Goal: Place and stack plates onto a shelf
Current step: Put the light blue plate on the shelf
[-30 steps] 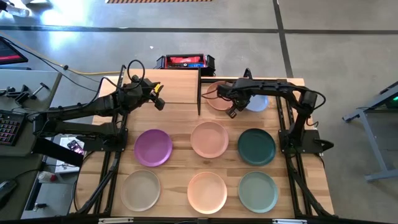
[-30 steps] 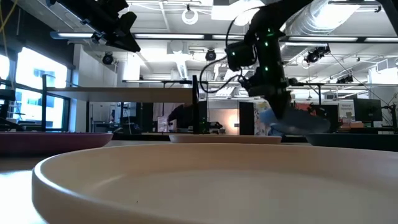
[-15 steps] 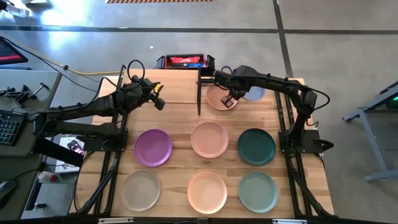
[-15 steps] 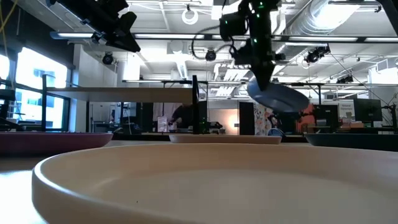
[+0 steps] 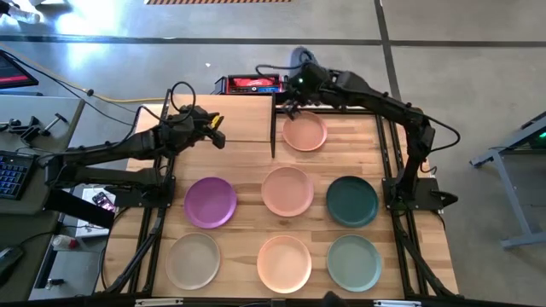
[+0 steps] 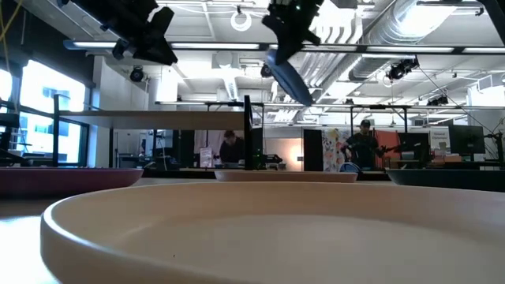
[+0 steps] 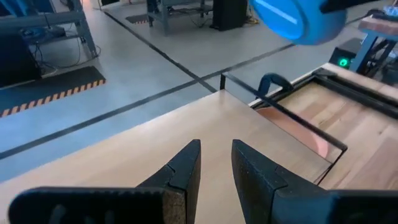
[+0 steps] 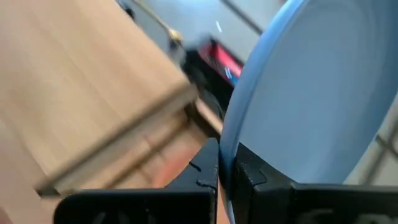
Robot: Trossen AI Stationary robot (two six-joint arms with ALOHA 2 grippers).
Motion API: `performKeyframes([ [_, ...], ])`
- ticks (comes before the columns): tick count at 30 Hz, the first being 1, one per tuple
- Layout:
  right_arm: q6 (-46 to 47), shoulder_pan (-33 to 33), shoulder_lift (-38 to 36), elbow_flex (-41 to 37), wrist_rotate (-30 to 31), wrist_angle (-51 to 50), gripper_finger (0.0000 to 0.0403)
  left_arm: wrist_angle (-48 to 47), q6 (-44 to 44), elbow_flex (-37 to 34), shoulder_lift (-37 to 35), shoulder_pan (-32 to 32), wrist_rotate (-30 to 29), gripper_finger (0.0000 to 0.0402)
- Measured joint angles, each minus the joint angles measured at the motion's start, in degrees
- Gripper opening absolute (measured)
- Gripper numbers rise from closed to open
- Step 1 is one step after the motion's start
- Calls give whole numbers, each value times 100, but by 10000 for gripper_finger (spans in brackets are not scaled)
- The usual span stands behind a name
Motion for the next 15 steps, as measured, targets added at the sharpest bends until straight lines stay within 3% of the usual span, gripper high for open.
performKeyframes([
  [5, -350, 4, 0, 0, -641, 801, 0, 342, -9, 0, -297, 0, -1, 78],
  [15, -1365, 175, 0, -37, -1323, 2238, 0, 651, -8, 0, -814, -2, -2, 78],
])
